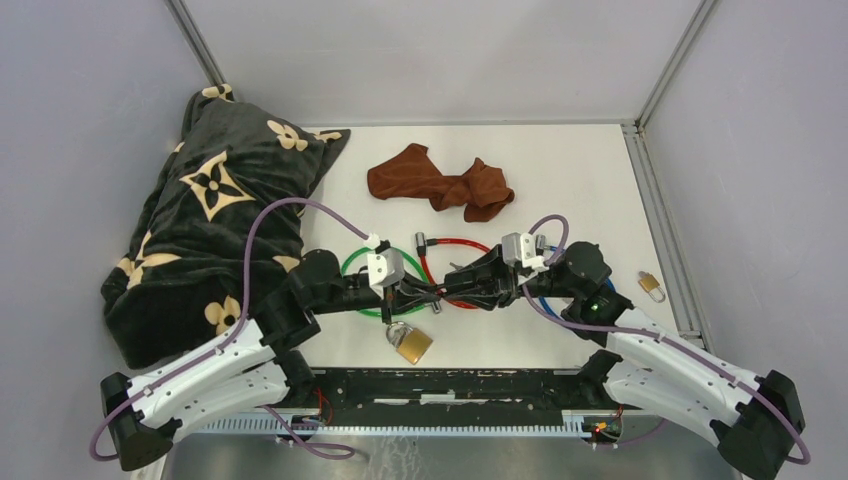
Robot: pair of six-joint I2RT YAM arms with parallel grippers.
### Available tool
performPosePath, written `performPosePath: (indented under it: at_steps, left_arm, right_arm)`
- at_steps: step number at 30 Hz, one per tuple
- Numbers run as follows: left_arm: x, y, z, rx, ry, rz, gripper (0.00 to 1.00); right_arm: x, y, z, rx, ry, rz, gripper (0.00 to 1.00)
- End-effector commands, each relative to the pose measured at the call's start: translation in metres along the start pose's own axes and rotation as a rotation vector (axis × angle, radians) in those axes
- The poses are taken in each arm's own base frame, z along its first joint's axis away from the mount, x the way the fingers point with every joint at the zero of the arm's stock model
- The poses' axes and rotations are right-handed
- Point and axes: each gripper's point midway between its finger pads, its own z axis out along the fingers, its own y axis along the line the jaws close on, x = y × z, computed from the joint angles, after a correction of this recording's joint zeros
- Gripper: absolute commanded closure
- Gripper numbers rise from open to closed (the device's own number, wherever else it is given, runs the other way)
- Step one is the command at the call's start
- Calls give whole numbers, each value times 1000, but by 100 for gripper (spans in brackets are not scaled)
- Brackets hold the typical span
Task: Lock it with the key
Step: Lock the lock.
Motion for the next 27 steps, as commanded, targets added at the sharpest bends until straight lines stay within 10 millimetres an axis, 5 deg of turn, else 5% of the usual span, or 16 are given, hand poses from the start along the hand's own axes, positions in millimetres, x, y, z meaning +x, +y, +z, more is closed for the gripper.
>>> performPosePath:
  at_steps: [1, 10, 14, 23, 27]
  left_arm:
    - [-61, -7, -15, 15, -236, 66, 98]
    - [-54, -8, -24, 8, -253, 65, 96]
    - [-53, -5, -27, -23, -279, 55, 48]
    - [-28, 12, -37, -126, -298, -66, 29]
    - [-32, 22, -47, -169, -372, -128, 28]
  right_arm:
    - [-42, -32, -17, 185, -89, -123, 100]
    - [-53, -32, -17, 184, -115, -106, 100]
    - [-63, -29, -17, 176, -162, -95, 100]
    - [-73, -28, -21, 198, -214, -72, 100]
    - [-89, -15, -20, 133, -327, -9, 100]
